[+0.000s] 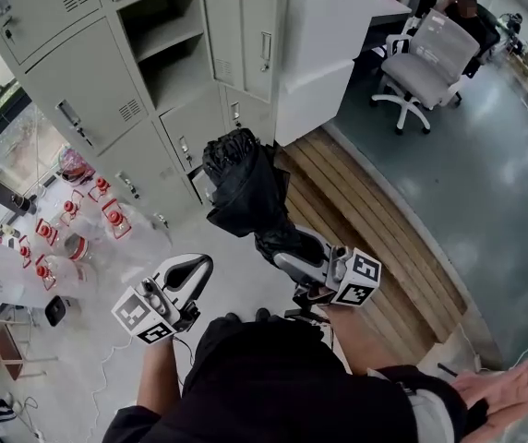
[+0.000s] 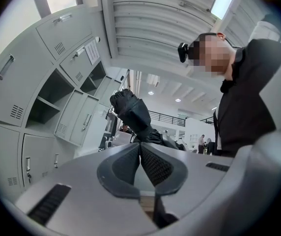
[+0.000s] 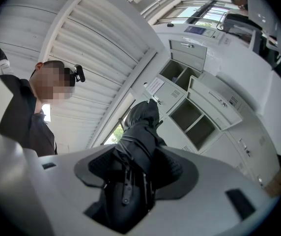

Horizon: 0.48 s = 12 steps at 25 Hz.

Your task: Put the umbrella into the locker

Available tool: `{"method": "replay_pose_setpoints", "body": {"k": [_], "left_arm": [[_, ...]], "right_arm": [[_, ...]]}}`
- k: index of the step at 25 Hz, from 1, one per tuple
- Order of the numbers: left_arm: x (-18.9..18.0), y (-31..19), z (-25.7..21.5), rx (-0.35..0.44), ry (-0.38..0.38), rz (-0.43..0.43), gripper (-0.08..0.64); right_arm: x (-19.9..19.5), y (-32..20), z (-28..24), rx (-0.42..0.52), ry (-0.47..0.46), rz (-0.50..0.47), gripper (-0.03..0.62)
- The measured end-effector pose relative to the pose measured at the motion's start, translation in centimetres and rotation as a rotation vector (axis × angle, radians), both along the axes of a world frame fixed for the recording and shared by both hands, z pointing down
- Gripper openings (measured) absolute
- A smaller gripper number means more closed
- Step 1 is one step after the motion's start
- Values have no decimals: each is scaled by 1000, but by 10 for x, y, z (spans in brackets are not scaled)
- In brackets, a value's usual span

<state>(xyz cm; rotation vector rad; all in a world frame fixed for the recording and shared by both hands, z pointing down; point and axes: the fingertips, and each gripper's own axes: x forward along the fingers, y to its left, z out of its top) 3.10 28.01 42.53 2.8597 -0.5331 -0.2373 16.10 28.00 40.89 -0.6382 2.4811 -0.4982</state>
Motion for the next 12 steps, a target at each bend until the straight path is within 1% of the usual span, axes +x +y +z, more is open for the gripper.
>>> {"method": "replay_pose_setpoints", "body": {"k": [5, 8, 12], "left_arm": [[6, 0, -1, -16, -20, -11, 20], [3, -2, -1, -34, -24, -26, 20], [-3, -13, -2, -38, -15, -34, 20]], "right_arm": [[8, -8, 1, -14, -10, -25, 245], [7, -15, 4, -32, -15, -39, 246], [1, -32, 6, -45, -8, -53, 246]]}}
